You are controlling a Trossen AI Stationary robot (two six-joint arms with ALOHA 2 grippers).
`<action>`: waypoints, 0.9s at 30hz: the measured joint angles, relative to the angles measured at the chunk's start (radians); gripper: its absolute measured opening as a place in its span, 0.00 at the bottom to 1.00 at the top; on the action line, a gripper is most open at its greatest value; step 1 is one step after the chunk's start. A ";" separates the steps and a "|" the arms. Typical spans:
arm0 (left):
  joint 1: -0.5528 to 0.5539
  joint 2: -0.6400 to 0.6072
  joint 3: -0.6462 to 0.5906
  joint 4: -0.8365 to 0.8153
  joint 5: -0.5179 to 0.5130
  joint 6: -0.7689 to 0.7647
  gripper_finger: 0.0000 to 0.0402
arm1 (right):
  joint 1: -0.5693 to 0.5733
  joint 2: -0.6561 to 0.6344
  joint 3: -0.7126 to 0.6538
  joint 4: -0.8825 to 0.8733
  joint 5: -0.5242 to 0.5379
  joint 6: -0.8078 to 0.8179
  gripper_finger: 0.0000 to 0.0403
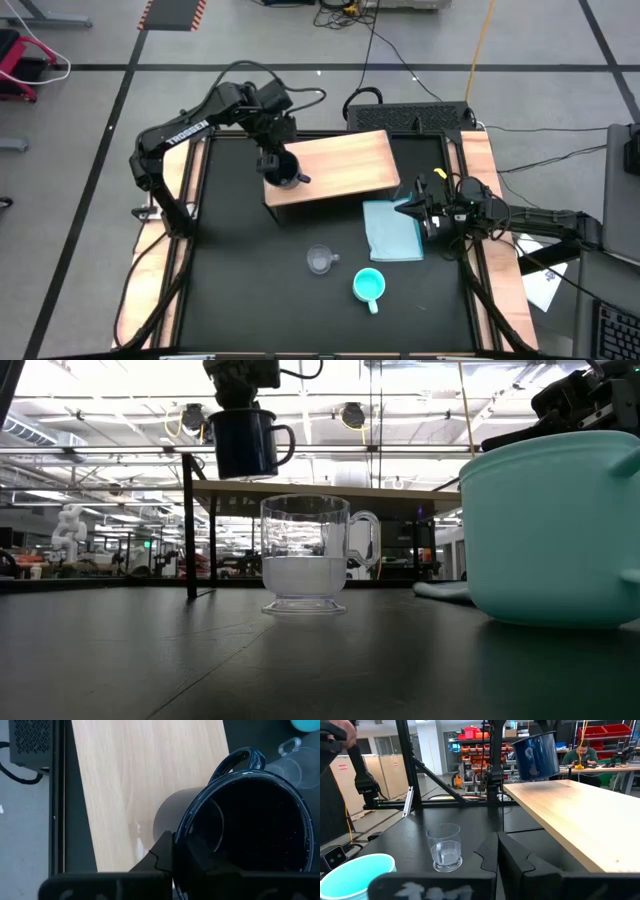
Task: Stack small to large cups/mugs on shelf
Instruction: Put the dark blue mug on the shelf
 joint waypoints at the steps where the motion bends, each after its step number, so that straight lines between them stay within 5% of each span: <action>1: 0.004 0.004 0.000 0.000 0.004 0.002 0.04 | 0.000 0.000 0.000 0.000 0.000 0.000 0.00; 27: 0.075 0.021 -0.001 -0.037 0.109 0.000 0.04 | 0.000 0.000 0.000 0.001 0.000 0.000 0.00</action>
